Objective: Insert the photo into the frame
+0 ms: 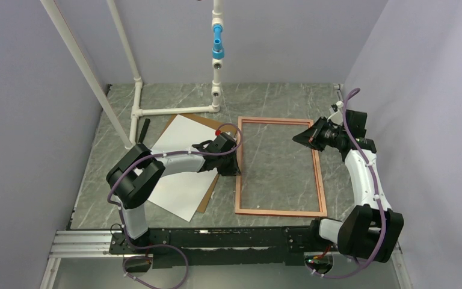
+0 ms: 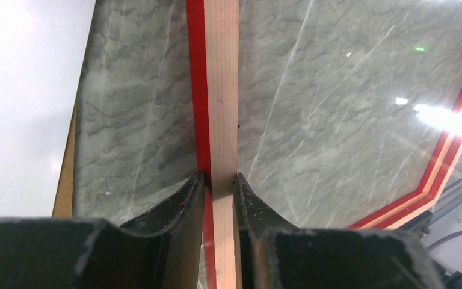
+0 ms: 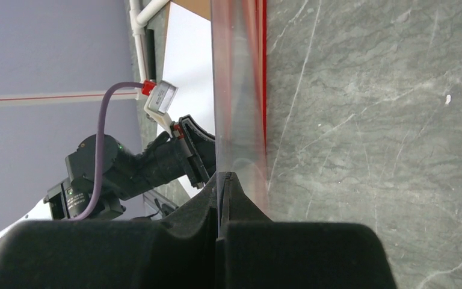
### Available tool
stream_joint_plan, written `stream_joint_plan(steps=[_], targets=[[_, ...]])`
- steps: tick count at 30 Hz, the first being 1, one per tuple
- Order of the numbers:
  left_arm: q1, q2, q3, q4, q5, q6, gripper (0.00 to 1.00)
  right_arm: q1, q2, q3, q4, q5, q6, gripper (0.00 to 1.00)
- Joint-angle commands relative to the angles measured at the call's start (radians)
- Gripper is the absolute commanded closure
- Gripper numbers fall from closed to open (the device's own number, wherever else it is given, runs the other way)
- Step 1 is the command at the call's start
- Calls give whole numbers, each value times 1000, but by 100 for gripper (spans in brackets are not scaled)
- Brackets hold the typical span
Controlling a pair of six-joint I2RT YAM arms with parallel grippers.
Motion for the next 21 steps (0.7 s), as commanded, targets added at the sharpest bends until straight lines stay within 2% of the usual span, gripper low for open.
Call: stream_joint_plan(steps=[1, 7, 10, 12, 14, 18, 21], targets=[[-1, 23, -22, -105, -60, 29, 75, 2, -41, 9, 12, -4, 5, 100], [-1, 10, -28, -87, -53, 39, 72, 3, -59, 8, 7, -5, 12, 100], [-2, -36, -60, -26, -33, 51, 58, 2, -63, 1, 6, -7, 13, 100], [-2, -69, -84, 18, -16, 53, 46, 1, -64, -3, 7, -7, 13, 100], [-2, -98, -103, 53, -6, 53, 40, 2, -66, -7, 11, -10, 15, 100], [-2, -135, -127, 84, -15, 58, 41, 2, -65, -8, 12, -12, 17, 100], [-2, -129, -116, 59, -33, 61, 49, 3, -65, -8, 10, -14, 18, 100]])
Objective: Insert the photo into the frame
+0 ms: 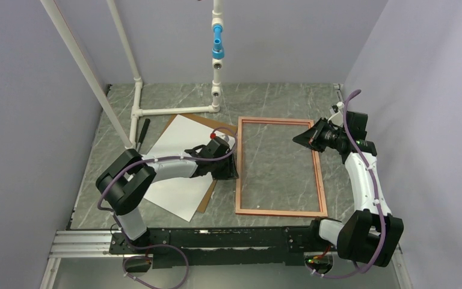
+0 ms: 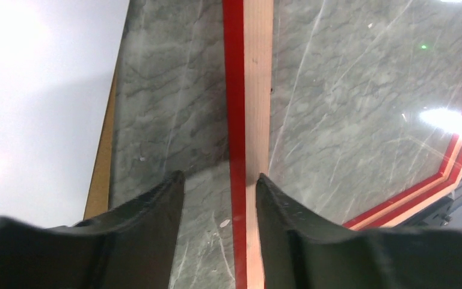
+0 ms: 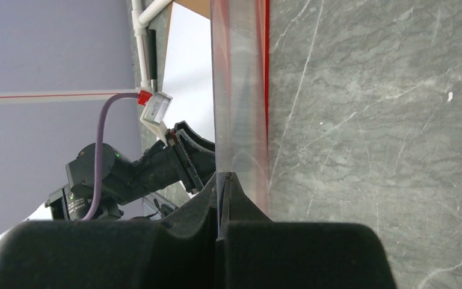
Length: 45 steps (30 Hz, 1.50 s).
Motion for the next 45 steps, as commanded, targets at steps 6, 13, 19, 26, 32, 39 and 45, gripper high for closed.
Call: stream_joint_plan(steps=[6, 13, 19, 26, 32, 39, 45], targets=[[-7, 23, 44, -45, -47, 44, 57, 3, -35, 8, 16, -23, 25, 100], [-18, 55, 74, -82, -67, 50, 61, 3, -40, 5, 39, -72, 74, 100], [-19, 67, 83, -104, -76, 50, 64, 2, -45, 26, 12, -55, 76, 100], [-19, 76, 88, -113, -75, 49, 65, 2, -39, 28, -19, -40, 33, 100], [-20, 82, 92, -121, -76, 49, 66, 1, -32, 15, -24, -23, 15, 100], [-20, 85, 95, -125, -76, 51, 67, 2, -10, 3, -35, -14, -22, 100], [-19, 89, 96, -129, -75, 51, 67, 2, 13, -7, -19, -34, -33, 100]])
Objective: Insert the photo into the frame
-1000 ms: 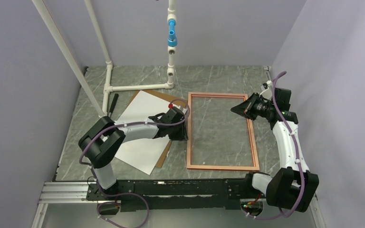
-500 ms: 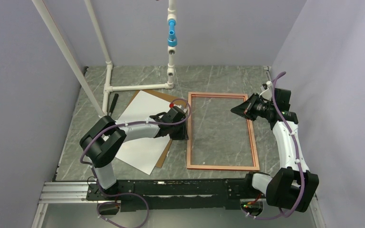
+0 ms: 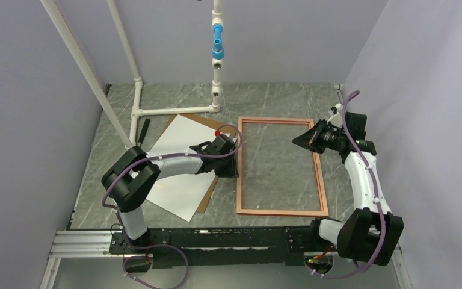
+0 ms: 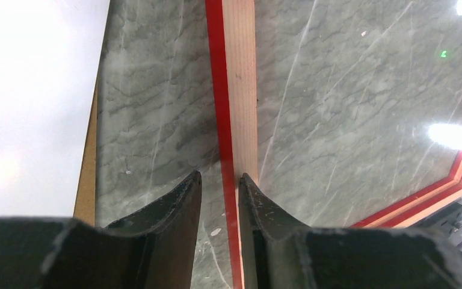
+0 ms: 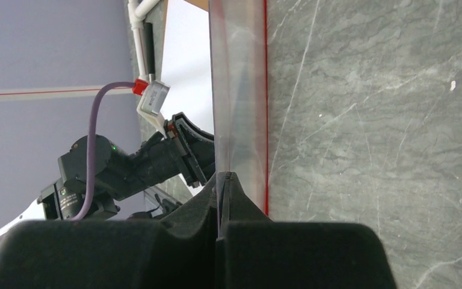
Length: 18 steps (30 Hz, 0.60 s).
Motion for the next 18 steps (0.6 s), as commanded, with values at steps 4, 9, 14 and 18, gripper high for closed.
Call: stream_joint_plan(steps=[4, 9, 14, 18], targets=[[-3, 42, 9, -49, -41, 28, 67, 3, 30, 25, -16, -29, -51, 100], [-3, 47, 10, -49, -36, 26, 67, 3, 38, 31, 6, -32, -32, 100], [-4, 49, 12, -53, -36, 28, 67, 4, 40, 6, 21, -32, -21, 100], [-3, 52, 15, -52, -33, 28, 67, 2, 33, -3, 7, -6, -37, 100]])
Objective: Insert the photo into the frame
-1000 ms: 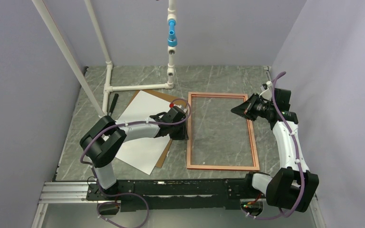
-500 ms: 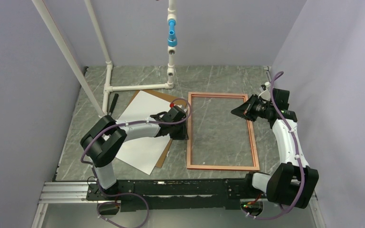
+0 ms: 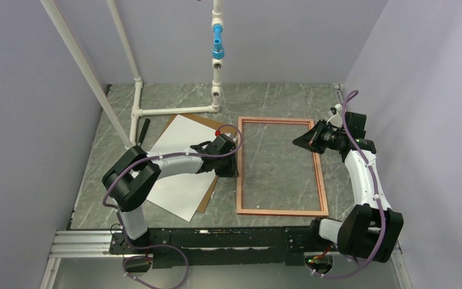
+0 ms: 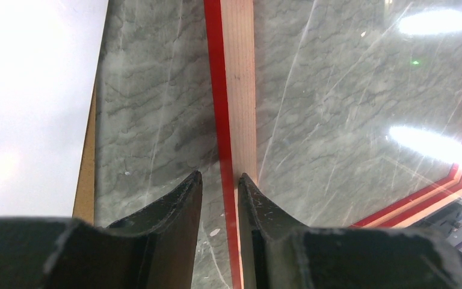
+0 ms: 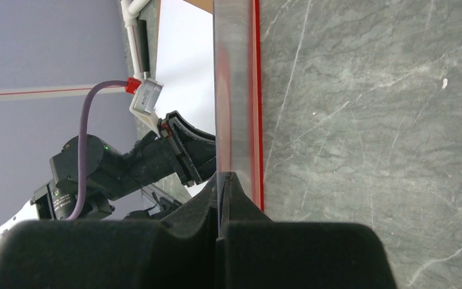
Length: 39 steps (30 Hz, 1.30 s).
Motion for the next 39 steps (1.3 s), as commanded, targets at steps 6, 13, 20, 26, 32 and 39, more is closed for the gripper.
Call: stream_joint_plan(steps=[6, 13, 20, 26, 32, 39], targets=[[-4, 53, 11, -47, -31, 28, 67, 5, 17, 9, -55, 85, -68, 100], [-4, 58, 14, -48, -29, 30, 67, 5, 10, -3, -68, 176, -85, 100], [-4, 61, 19, -52, -26, 33, 68, 9, 39, -41, -42, 209, -91, 100], [-4, 65, 21, -50, -21, 34, 68, 16, 47, -46, -31, 255, -97, 93], [-4, 66, 21, -52, -20, 36, 68, 26, 64, -57, -7, 258, -101, 80], [-4, 70, 23, -56, -17, 39, 68, 48, 79, -47, -13, 274, -123, 54]])
